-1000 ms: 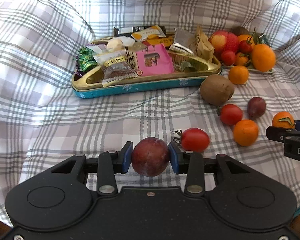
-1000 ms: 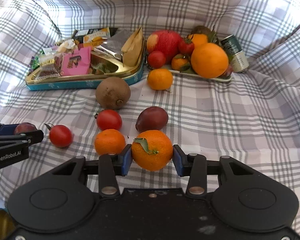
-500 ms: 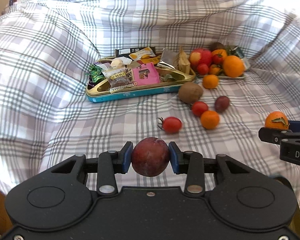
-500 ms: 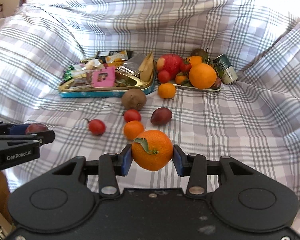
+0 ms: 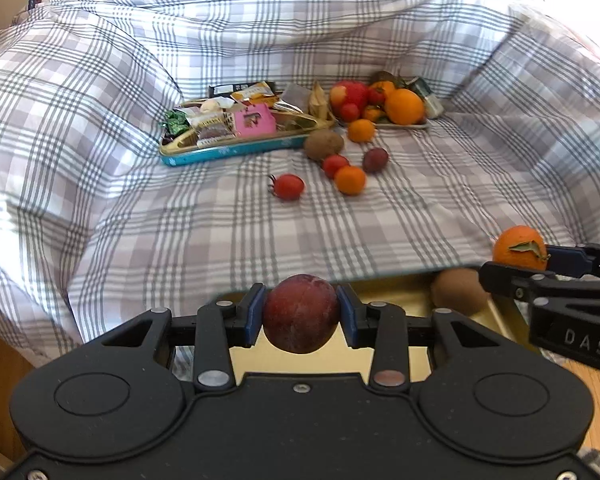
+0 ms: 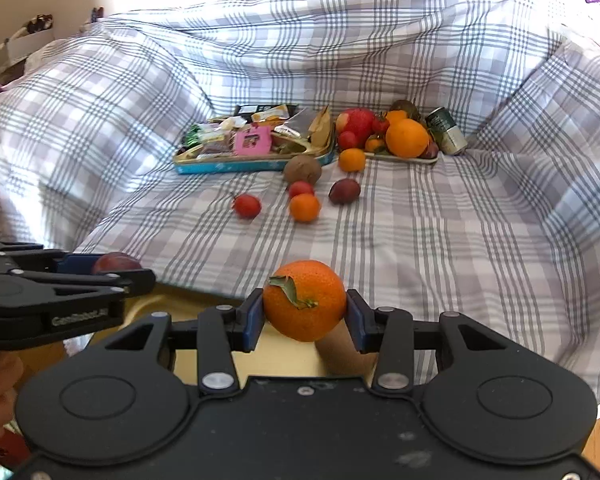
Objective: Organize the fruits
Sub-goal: 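Carry the plum and mandarin over the tray with both tools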
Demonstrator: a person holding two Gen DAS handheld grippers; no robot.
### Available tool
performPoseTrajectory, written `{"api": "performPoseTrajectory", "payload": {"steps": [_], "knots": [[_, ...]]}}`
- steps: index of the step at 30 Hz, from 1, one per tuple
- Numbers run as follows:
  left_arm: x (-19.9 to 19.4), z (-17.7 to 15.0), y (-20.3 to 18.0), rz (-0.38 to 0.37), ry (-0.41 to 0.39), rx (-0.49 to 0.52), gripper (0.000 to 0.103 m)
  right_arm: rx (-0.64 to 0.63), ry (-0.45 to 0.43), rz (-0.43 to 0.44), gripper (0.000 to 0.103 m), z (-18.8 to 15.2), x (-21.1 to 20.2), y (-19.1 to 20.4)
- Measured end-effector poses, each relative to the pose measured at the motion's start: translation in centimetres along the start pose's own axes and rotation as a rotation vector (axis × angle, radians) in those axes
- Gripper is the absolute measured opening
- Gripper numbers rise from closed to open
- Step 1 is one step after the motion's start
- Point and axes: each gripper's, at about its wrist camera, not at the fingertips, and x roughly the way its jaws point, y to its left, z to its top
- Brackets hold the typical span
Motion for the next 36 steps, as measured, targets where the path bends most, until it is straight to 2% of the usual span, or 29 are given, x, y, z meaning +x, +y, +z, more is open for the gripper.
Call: {"api": "performPoseTrajectory", "payload": {"steps": [6,11,20,25,36], "knots": [[-1.9,-1.7,-1.4,-0.003,0.003,0.006,0.047,0.0,-0.016,0.006,0.044,-2.8,-2.7,0.0],[-2.3,-2.7,-1.7,-0.045,0.044,-0.03,0.047,0.015,-0.021,0.013,0.044,-4.6,-4.4,-0.4],[-0.8,-4.0,-2.8,-0.069,0.121,-0.024,0.047,0.046,0.058,0.0,0.044,-6.3,-3.1,-0.9],[-0.8,-4.2,-2.7,-0.065,0.13,-0.042,0.047,0.039,0.072,-0.002,0.044,-6.8,-2.9,-0.7],[0.3,-4.5,-2.0,-0.093,0.21,-0.089,0.047,0.009,0.113,0.001,0.044,-7.2,-2.1,-0.1]]}}
